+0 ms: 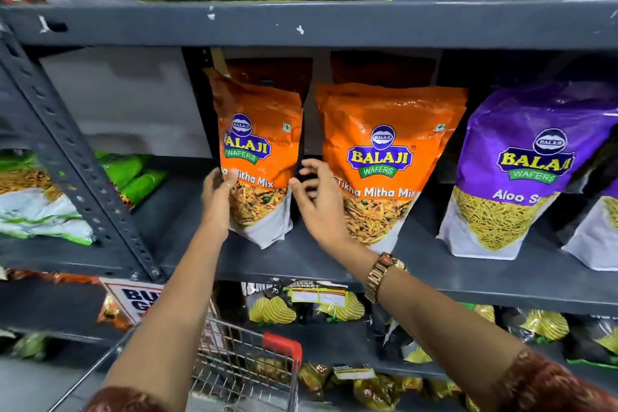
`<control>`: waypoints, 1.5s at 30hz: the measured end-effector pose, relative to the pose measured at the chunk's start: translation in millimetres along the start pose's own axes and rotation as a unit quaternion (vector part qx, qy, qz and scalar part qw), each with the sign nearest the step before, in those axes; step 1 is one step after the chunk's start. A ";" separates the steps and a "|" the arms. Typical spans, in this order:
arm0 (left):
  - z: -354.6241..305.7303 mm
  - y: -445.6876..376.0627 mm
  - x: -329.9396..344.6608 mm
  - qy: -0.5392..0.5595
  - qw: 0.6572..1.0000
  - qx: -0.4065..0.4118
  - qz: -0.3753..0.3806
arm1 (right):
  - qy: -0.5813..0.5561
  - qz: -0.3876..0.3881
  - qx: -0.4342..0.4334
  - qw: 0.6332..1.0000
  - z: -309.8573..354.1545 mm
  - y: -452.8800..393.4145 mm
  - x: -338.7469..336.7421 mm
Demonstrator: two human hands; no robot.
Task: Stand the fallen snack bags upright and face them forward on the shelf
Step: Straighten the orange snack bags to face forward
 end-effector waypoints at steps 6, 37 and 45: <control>4.9 -3.1 6.5 -0.001 0.998 -0.007 0.059 | 0.023 0.078 0.136 0.987 -32.1 -5.1 35.3; 46.5 12.2 -9.3 0.045 0.997 -0.041 0.039 | -0.138 0.233 0.300 0.915 -98.7 12.5 82.3; 39.3 14.3 -13.1 0.016 0.998 -0.061 0.029 | -0.091 0.249 0.308 0.913 -93.1 15.8 81.0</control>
Point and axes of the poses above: each hand's wrist, its own y-axis away from the middle knuckle, its own x-axis out of the palm, z = x × y, the point moved 8 cm from there along -y, towards the middle knuckle, and after that the axes turned 5 degrees about z, right-handed, at the moved point
